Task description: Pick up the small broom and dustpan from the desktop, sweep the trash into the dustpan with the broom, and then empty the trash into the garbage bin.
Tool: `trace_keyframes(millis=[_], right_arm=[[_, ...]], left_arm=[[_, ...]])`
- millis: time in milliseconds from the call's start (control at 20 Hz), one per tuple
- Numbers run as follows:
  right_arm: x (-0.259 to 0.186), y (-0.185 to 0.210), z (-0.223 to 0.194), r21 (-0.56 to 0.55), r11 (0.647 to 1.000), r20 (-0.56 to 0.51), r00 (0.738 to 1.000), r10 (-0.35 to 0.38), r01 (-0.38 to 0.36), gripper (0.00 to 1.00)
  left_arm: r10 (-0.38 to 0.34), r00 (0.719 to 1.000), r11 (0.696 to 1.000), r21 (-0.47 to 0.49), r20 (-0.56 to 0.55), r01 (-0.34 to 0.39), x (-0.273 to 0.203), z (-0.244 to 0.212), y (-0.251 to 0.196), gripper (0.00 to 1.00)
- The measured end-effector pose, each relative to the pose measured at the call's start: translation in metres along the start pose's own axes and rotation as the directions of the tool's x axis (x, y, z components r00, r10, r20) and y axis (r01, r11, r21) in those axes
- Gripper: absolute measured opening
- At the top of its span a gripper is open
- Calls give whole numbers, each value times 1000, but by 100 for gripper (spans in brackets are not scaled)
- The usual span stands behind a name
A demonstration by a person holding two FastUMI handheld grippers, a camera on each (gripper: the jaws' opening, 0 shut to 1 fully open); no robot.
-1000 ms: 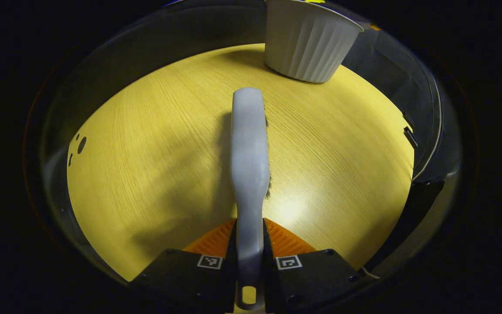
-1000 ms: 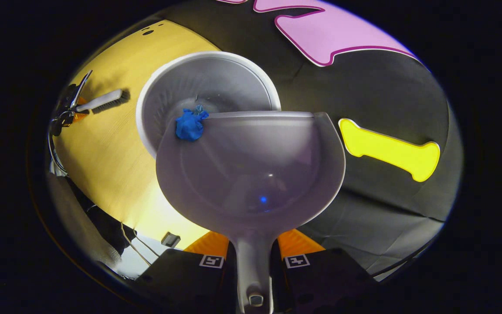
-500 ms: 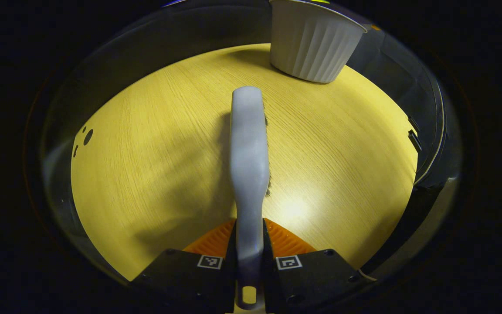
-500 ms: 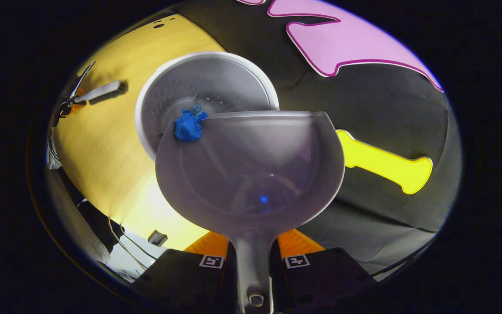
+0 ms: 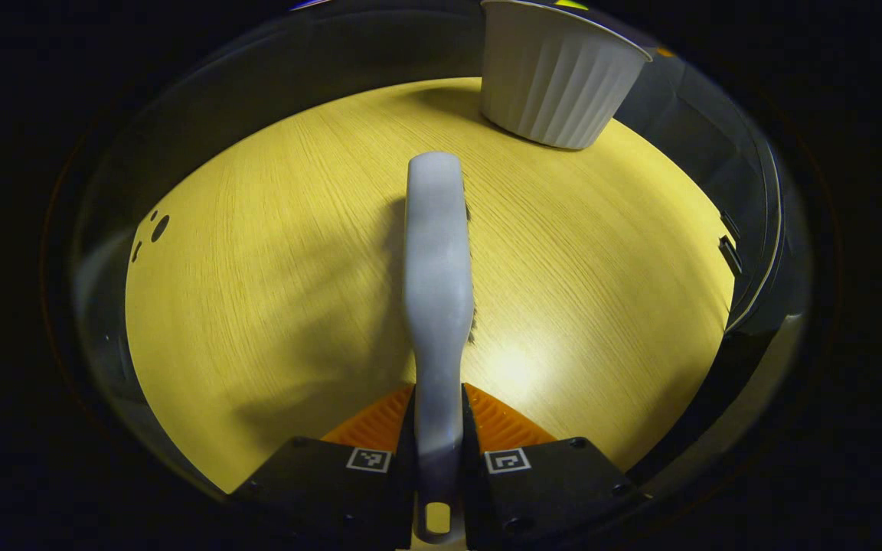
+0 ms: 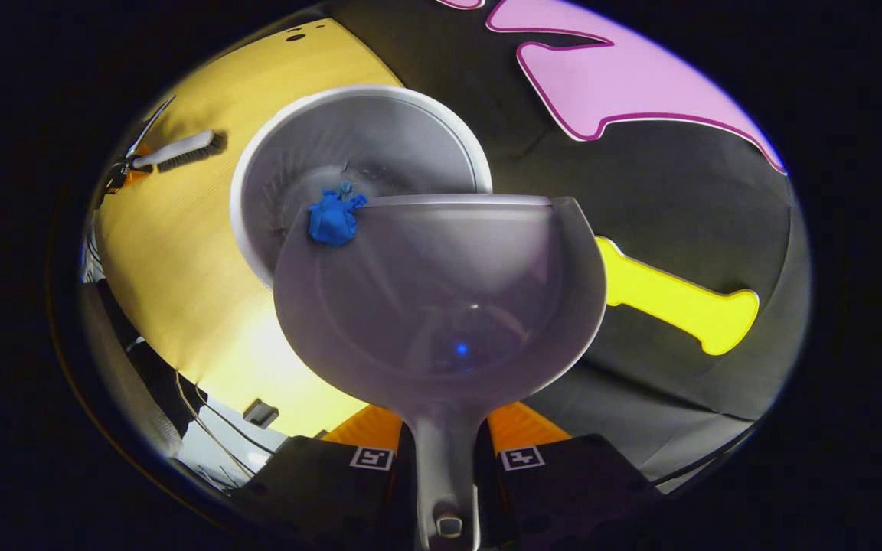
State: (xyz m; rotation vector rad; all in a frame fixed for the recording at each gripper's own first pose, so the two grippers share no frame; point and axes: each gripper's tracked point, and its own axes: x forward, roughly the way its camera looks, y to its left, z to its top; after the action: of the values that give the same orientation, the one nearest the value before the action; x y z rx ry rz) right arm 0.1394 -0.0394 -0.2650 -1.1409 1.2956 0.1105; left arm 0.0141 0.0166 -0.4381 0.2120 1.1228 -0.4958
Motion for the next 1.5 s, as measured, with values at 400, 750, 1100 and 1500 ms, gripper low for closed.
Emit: trace_keyframes(millis=[400, 750, 1100, 1500], right_arm=[[3, 4, 16, -17, 1000, 32, 999, 6, -5, 36], [-15, 8, 11, 220, 973, 177, 984, 35, -74, 36], [-79, 43, -1, 418, 871, 382, 920, 91, -260, 35], [-113, 193, -25, 394, 783, 446, 845, 296, -482, 35]], left_arm=[[11, 1000, 1000, -9, -8, -11, 0, -4, 0, 27], [27, 1000, 999, -33, -11, -27, 0, -6, 1, 30], [37, 999, 999, -31, -17, -38, 0, -8, 2, 30], [42, 999, 998, -50, -20, -43, 1, -11, 1, 27]])
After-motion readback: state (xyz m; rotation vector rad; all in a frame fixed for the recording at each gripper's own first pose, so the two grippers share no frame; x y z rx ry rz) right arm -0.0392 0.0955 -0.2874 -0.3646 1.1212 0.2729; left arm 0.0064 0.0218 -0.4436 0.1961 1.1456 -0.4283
